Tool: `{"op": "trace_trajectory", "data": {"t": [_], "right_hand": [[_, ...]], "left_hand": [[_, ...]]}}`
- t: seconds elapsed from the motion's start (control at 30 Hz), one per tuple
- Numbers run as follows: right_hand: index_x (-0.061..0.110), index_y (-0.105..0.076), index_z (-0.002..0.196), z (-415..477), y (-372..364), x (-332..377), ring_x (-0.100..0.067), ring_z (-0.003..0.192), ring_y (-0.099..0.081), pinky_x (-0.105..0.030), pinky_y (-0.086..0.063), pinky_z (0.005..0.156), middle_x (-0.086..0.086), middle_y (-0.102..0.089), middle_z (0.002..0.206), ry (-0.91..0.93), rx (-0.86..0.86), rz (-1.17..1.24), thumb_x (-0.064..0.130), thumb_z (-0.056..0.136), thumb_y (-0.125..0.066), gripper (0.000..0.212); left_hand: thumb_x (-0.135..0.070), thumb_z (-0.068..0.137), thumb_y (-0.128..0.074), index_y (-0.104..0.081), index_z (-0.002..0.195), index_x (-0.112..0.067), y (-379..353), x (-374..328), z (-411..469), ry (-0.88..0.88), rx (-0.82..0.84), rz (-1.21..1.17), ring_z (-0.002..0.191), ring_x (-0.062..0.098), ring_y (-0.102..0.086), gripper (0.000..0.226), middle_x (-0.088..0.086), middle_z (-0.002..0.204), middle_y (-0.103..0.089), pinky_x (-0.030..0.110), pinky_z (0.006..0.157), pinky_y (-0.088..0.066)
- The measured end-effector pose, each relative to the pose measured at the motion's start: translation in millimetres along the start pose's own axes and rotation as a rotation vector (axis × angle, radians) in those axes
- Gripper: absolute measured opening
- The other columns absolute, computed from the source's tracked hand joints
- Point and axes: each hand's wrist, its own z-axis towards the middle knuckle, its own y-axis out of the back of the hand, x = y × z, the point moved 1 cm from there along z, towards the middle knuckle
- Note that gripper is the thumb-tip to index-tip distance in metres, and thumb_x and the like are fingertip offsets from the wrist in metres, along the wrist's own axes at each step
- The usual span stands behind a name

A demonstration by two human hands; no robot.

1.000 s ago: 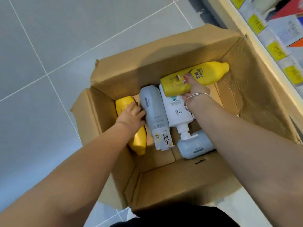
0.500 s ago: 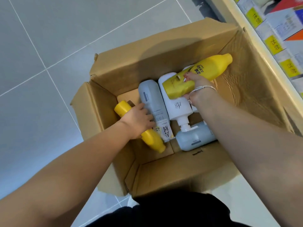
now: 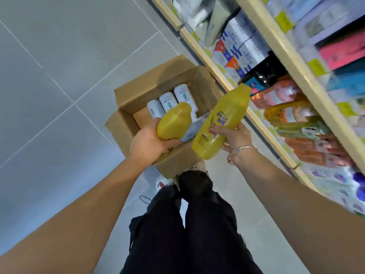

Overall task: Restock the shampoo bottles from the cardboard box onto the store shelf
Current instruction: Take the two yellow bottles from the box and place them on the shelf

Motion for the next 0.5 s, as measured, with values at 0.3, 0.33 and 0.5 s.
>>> {"op": "trace_trajectory", "data": {"t": [0.3,0.33,0.5], "right_hand": [[0.009,-0.064,0.092,-230,100,55,-0.028,0.077,-0.066,-0.043,-0.054,0.078,-0.014,-0.071,0.086,0.147,-0.041,0.088,-0.007,0.063,-0.077,0.036],[0.011,-0.064,0.091,-243,109,60,-0.024,0.075,-0.066,-0.041,-0.054,0.077,-0.009,-0.071,0.083,0.179,-0.038,0.099,-0.008,0.063,-0.076,0.036],[0.013,-0.063,0.096,-327,175,80,-0.010,0.070,-0.068,-0.025,-0.055,0.066,-0.005,-0.070,0.086,0.368,-0.171,0.151,-0.006,0.063,-0.078,0.041]], "left_hand": [[-0.047,0.058,-0.082,-0.054,0.110,-0.038,46,-186,-153,-0.222,0.239,-0.040,0.097,0.014,-0.061,0.060,-0.017,0.098,-0.064,0.035,0.087,-0.050],[-0.051,0.054,-0.081,-0.055,0.113,-0.038,48,-200,-161,-0.256,0.281,-0.040,0.100,0.015,-0.063,0.067,-0.013,0.104,-0.066,0.039,0.091,-0.050],[-0.029,0.072,-0.080,-0.053,0.115,-0.025,43,-295,-225,-0.476,0.500,0.059,0.096,0.008,-0.062,0.051,-0.015,0.102,-0.063,0.007,0.070,-0.045]]}}
